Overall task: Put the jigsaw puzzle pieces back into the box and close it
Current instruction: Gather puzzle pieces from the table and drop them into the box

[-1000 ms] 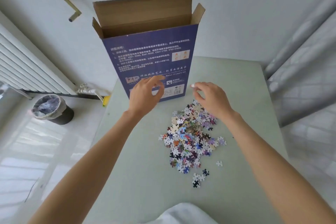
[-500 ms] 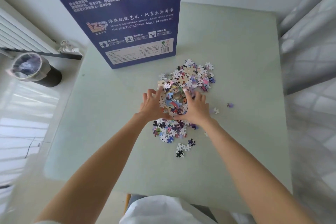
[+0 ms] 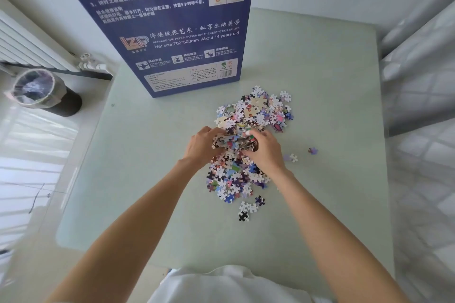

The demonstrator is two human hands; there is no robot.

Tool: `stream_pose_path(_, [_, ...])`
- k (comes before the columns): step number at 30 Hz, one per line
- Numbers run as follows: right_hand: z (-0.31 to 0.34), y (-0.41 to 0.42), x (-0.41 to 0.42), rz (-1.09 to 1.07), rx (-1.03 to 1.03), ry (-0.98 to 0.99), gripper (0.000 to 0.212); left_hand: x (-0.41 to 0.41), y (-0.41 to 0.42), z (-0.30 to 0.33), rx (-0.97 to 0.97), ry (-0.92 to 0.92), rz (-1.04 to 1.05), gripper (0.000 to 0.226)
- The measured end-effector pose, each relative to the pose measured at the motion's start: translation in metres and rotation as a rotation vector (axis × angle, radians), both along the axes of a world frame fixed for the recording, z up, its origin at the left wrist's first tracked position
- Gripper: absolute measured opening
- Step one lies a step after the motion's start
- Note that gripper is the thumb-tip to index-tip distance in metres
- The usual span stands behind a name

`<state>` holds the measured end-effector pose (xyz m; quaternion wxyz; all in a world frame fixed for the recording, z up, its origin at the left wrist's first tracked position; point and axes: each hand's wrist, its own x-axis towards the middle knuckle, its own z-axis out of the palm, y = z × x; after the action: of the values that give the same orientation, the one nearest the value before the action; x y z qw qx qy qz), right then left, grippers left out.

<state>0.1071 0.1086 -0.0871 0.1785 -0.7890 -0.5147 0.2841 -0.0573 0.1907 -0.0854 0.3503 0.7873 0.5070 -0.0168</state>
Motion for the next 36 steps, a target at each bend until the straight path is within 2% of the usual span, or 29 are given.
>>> stream_pose_path(6, [0.004, -0.007, 0.01, -0.064, 0.063, 0.041, 0.034, -0.011, 0.001, 0.003, 0.018, -0.054, 0.087, 0.042])
stream_pose_path(13, [0.024, -0.009, 0.015, -0.087, 0.208, -0.006, 0.036, -0.018, 0.005, 0.011, 0.004, -0.175, 0.191, 0.028])
stream_pose_path(21, [0.033, -0.003, 0.015, 0.03, 0.201, -0.09, 0.033, -0.025, 0.008, 0.036, 0.1, -0.238, 0.138, 0.024])
stream_pose_path(25, [0.049, 0.003, 0.014, 0.03, 0.231, -0.035, 0.035, -0.026, 0.008, 0.054, 0.159, -0.287, 0.149, 0.025])
stream_pose_path(30, [0.109, 0.009, 0.017, 0.024, 0.346, 0.115, 0.037, -0.026, 0.017, 0.106, 0.244, -0.432, 0.144, 0.028])
stream_pose_path(36, [0.212, 0.054, 0.02, 0.042, 0.527, 0.253, 0.038, -0.025, 0.063, 0.207, 0.483, -0.607, 0.154, 0.028])
